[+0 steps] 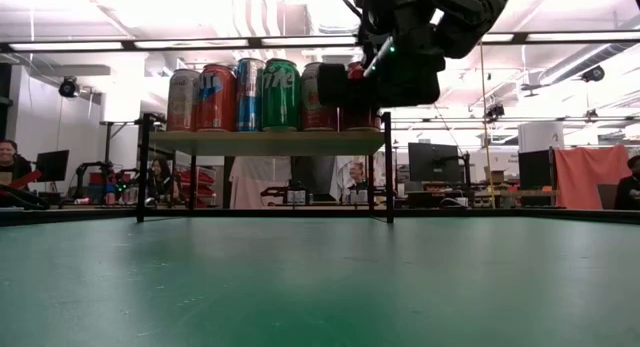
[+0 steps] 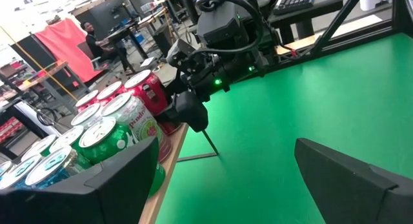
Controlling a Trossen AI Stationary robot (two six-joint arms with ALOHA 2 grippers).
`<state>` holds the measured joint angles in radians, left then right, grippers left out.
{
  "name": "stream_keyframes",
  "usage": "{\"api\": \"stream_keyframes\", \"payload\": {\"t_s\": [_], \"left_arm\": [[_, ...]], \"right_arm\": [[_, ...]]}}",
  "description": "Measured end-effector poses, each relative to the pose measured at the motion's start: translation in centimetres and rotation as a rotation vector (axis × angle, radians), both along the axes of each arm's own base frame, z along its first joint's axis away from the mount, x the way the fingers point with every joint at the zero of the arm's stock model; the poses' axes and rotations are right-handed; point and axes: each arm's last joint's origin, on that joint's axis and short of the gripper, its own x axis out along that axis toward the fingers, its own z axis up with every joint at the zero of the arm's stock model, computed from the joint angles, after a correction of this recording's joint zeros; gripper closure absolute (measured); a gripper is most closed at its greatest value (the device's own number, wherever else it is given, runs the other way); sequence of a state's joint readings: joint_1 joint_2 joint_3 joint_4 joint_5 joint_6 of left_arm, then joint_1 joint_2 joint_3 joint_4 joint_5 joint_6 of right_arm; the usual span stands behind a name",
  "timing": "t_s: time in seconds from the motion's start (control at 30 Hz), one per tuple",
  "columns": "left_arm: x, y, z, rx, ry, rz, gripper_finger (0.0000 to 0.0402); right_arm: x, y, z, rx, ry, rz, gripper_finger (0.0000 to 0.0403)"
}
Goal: Place canned beverage on shelf
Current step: Put the red can on the shelf, then return to home position
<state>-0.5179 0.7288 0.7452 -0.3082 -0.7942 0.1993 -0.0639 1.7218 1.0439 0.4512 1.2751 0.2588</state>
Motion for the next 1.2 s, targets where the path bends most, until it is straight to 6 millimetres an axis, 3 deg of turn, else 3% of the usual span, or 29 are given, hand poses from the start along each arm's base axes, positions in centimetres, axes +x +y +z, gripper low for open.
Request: {"api": "stream_keyframes", "payload": {"t_s": [0.4, 1.2], "left_arm": [[0.1, 0.0, -0.1, -0.001, 0.004, 0.001, 0.0055], [0.1, 0.0, -0.2, -0.017, 0.003, 0.005, 0.0055]], "right_arm": [[0.1, 0.0, 0.1, -0.006, 0.019, 0.001, 0.0053], [1.5, 1.6, 3.4, -0.062, 0.089, 0.009, 0.0053]]}}
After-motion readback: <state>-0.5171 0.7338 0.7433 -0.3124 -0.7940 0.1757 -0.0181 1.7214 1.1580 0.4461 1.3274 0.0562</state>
